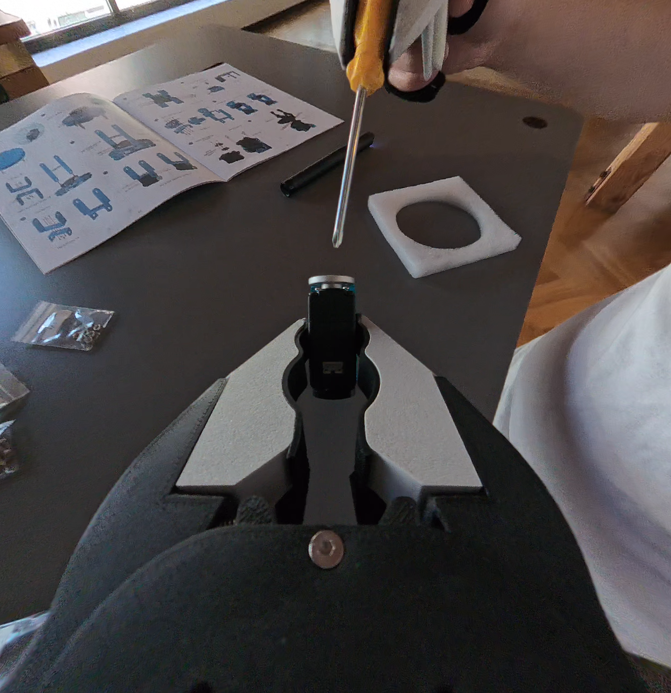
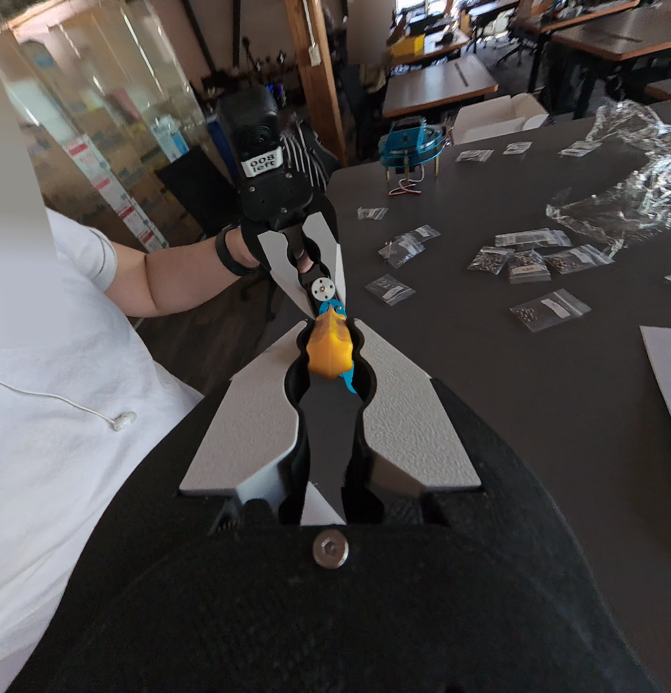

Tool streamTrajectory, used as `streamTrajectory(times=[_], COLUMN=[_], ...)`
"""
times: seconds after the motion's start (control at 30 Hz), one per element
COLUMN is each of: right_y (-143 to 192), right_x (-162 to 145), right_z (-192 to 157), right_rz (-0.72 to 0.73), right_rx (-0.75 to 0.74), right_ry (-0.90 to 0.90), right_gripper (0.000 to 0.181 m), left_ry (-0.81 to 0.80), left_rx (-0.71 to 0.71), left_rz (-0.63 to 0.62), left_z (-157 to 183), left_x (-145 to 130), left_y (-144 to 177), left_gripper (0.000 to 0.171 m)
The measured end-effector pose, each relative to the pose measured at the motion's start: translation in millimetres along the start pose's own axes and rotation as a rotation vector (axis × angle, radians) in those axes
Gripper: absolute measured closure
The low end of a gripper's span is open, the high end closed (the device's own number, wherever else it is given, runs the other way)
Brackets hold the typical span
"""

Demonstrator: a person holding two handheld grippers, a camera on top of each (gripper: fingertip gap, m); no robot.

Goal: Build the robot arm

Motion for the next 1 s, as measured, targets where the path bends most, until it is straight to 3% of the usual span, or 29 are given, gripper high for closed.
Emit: streamTrajectory(times=[0.2, 0.37, 0.53, 0.8, 1.0], right_y=[28.8, 39.3, 36.9, 35.5, 36.4], right_x=[-26.7, -40.1, -51.5, -55.1, -55.1], right_z=[17.1, 31.9, 39.3, 43.5, 44.8], right_rz=[0.117, 0.111, 0.154, 0.173, 0.194], right_rx=[-0.001, -0.053, -0.022, 0.009, 0.018], right_ry=[-0.065, -0.043, -0.084, -0.087, -0.094], right_gripper=[0.164, 0.164, 0.164, 0.164, 0.164], left_ry=[-0.108, -0.073, -0.002, 0.105, 0.0], left_rx=[0.013, 0.036, 0.063, 0.161, 0.187], left_rz=[-0.142, -0.144, -0.014, 0.343, 0.369], left_z=[-2.2, -10.5, -13.0, -16.7, 5.7], left_x=[19.5, 24.9, 26.7, 20.5, 21.3], left_y=[-22.1, -38.5, -45.0, -42.9, -42.4], left_gripper=[0.15, 0.15, 0.15, 0.15, 0.15])
Point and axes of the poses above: each gripper's, where its closed fingertips meet, y back along the fingers, x out of its top, z = x × y across the jaws, the point moved 4 cm from there along y, back along the fingers, and after that the axes turned 6 degrees about -y, right-handed, at the moved point
